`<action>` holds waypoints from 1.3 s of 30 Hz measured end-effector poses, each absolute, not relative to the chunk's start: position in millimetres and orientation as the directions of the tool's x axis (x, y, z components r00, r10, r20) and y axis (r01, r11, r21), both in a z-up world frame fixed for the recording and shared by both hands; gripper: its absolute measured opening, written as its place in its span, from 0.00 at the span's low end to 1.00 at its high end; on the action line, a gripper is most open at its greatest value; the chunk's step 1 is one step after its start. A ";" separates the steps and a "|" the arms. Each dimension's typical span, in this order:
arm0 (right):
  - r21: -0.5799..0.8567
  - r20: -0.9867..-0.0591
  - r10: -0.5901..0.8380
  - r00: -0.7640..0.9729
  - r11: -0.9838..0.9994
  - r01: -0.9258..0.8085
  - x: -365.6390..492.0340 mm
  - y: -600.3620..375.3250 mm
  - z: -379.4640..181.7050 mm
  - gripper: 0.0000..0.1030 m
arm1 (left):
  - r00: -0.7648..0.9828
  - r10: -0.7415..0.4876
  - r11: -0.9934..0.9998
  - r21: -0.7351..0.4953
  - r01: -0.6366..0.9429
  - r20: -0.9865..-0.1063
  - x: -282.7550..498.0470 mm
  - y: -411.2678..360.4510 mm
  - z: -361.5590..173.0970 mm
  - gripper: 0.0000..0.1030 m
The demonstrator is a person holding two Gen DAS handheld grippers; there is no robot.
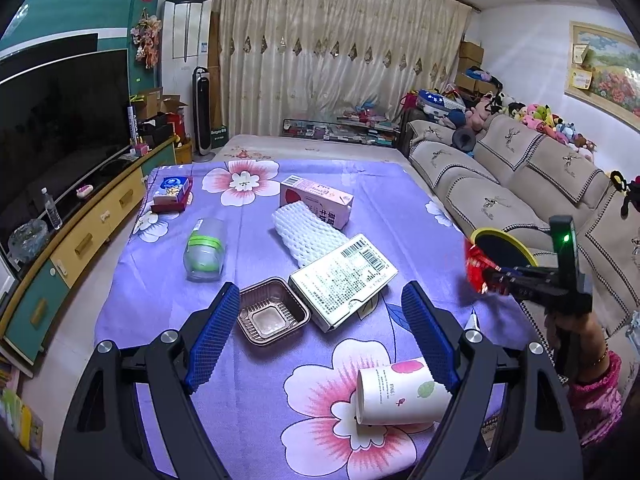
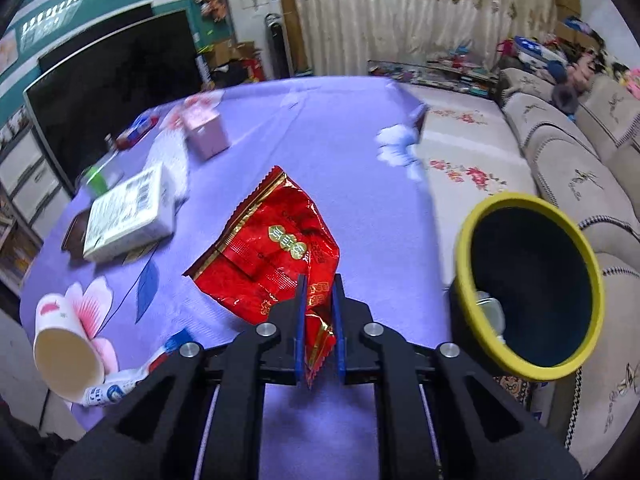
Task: Collect trash
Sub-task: 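Carry the red wrapper over the bin and open the right gripper, then grasp the white-and-blue squeeze tube on the table with the left gripper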
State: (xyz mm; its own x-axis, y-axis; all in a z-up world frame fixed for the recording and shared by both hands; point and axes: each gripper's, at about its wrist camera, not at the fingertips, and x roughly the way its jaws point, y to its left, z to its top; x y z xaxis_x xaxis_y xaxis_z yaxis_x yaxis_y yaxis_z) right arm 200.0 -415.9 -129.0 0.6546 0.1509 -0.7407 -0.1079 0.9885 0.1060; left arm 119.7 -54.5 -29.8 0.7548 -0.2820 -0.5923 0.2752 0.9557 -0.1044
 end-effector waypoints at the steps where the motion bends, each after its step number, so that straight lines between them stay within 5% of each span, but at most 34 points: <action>1: 0.112 -0.737 0.142 0.661 0.990 -0.088 200.0 -423.5 -126.9 0.10 | 0.754 -0.283 0.955 -0.104 0.277 -0.593 119.9 -55.8 -30.6 0.79; 22: 0.043 -0.797 -0.208 0.567 0.917 0.397 232.6 -588.6 -173.0 0.16 | 0.715 -0.319 0.940 -0.115 0.320 -0.622 135.4 -76.3 -44.6 0.79; 26: 0.033 -0.813 -0.228 0.535 0.900 0.434 240.5 -601.3 -189.0 0.32 | 0.709 -0.328 0.936 -0.113 0.334 -0.625 139.3 -81.6 -43.8 0.80; 39: 0.020 -0.779 -0.276 0.563 0.887 0.462 227.0 -598.6 -173.0 0.44 | 0.671 -0.389 0.899 -0.100 0.427 -0.631 147.0 -110.9 -39.9 0.80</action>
